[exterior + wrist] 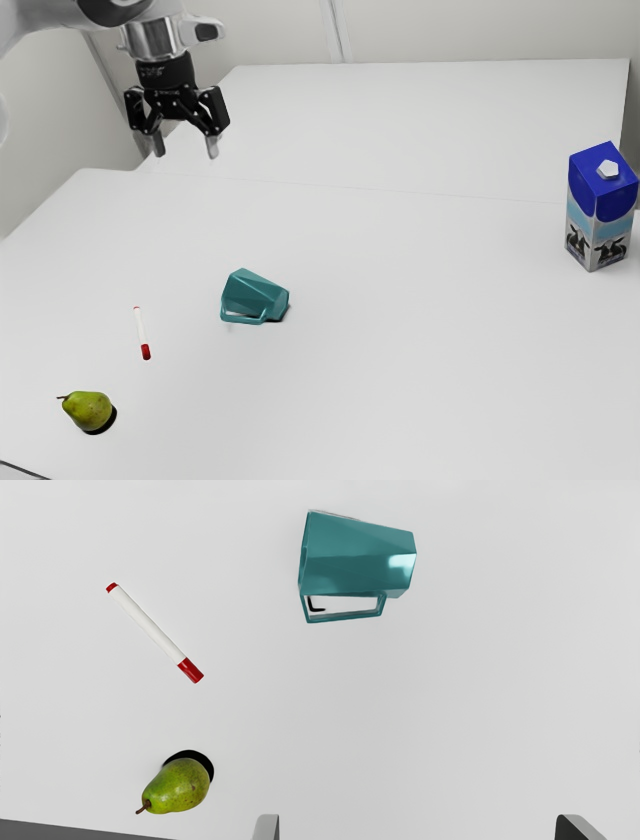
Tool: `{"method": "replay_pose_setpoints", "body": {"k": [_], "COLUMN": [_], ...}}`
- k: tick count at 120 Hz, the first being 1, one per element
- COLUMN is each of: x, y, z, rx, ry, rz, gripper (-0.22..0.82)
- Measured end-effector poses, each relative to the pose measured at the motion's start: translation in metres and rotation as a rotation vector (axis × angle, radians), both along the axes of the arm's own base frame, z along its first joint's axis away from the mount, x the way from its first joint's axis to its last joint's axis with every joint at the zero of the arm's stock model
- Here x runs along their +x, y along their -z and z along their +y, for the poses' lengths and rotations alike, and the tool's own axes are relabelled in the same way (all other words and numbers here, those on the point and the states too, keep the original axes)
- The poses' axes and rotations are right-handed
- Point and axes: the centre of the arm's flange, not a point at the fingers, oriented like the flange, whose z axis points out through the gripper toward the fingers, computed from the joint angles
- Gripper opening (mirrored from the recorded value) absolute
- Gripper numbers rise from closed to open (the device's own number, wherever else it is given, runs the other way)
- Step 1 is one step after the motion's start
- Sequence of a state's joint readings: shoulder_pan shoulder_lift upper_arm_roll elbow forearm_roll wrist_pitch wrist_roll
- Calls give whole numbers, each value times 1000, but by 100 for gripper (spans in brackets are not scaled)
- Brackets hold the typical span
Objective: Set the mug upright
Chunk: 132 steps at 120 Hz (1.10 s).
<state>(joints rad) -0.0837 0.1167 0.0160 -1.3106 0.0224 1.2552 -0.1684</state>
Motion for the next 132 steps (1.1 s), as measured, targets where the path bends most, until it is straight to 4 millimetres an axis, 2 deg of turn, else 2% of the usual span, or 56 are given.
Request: {"method": "replay_pose_setpoints", "body": {"k": [11, 20, 24, 29, 37, 40, 49, 56, 64, 76, 85, 109, 132], "x": [2, 6, 8, 9, 5, 3, -1, 1, 10, 15, 6, 0, 2], "y": [-1, 25, 46, 85, 149, 167, 199, 221, 257, 281, 309, 355, 372], "z": [4, 16, 26, 46, 96, 116, 165, 185, 202, 208, 203, 190, 178], "rx": [2, -10, -33, -94, -234, -287, -419, -504, -606, -720, -814, -936, -983], "ry": [-1, -23, -44, -84, -190, -236, -334, -371, -410, -405, -409, -338, -235], "rz": [-66, -51, -28, 12, 57, 58, 16, -21, -54, -122, -142, -208, -271], "gripper": [60, 60, 60, 60, 60, 60, 60, 60, 60, 60, 60, 60, 60]}}
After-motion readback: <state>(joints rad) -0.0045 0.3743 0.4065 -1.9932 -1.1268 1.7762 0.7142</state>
